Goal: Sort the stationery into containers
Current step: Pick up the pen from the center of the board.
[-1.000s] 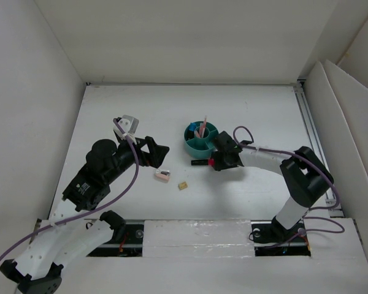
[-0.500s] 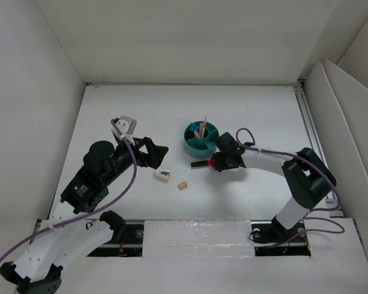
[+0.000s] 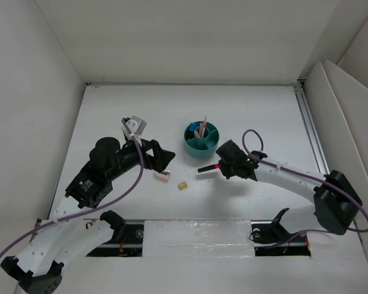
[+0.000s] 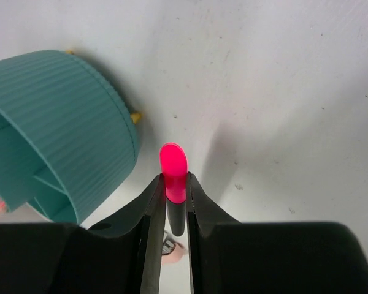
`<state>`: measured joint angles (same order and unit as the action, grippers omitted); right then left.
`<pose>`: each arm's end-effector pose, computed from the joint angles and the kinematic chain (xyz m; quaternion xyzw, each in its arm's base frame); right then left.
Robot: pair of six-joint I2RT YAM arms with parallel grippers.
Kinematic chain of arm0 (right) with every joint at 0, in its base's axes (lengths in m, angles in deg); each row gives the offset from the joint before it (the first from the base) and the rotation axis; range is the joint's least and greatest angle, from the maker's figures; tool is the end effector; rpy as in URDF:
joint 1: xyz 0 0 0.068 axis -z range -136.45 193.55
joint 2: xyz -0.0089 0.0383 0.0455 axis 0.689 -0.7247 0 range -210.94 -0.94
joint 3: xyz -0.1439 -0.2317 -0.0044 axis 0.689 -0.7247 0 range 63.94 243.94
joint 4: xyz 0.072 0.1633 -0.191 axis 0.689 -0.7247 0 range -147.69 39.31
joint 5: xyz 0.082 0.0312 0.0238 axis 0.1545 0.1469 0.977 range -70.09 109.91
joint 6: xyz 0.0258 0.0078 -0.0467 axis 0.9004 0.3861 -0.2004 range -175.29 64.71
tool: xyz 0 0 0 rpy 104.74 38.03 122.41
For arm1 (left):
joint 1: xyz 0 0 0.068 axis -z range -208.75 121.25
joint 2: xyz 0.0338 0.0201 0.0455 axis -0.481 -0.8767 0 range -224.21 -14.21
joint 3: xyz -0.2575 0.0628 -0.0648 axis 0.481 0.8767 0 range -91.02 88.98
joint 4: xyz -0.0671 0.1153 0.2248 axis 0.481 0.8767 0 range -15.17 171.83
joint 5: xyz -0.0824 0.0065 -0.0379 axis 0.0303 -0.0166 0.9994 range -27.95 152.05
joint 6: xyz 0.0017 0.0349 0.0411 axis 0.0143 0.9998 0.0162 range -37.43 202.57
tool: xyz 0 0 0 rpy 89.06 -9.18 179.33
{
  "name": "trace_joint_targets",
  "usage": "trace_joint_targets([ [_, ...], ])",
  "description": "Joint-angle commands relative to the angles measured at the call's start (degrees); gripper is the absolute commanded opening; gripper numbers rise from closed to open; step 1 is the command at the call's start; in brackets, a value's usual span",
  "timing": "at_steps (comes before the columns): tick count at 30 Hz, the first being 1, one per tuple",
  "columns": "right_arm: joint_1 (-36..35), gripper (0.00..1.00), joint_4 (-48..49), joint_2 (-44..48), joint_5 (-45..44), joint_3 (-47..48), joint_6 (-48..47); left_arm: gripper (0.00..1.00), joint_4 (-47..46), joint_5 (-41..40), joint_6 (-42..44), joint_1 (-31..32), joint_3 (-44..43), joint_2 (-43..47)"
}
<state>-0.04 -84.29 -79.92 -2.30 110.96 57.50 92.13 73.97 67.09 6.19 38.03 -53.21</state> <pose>0.1927 0.1649 0.1965 0.5781 0.7663 0.1647 0.2268 0.1190 -0.0922 0.3789 0.1932 0.7130 -0.3547 0.5732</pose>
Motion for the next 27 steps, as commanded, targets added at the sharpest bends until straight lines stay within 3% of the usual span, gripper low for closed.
trace_joint_targets([
  [1,-2.1,0.00,-2.8,2.2,-6.8,0.2,-3.5,1.00,-2.7,6.7,1.2,0.2,0.2,-1.2],
  [15,-2.1,0.00,4.2,1.6,-8.5,-2.6,-8.7,1.00,-2.7,7.7,1.8,0.2,0.2,-2.2],
  [27,-1.5,0.00,8.8,8.1,-10.1,-4.7,-13.8,1.00,-3.2,9.8,1.8,0.2,0.2,-2.7],
])
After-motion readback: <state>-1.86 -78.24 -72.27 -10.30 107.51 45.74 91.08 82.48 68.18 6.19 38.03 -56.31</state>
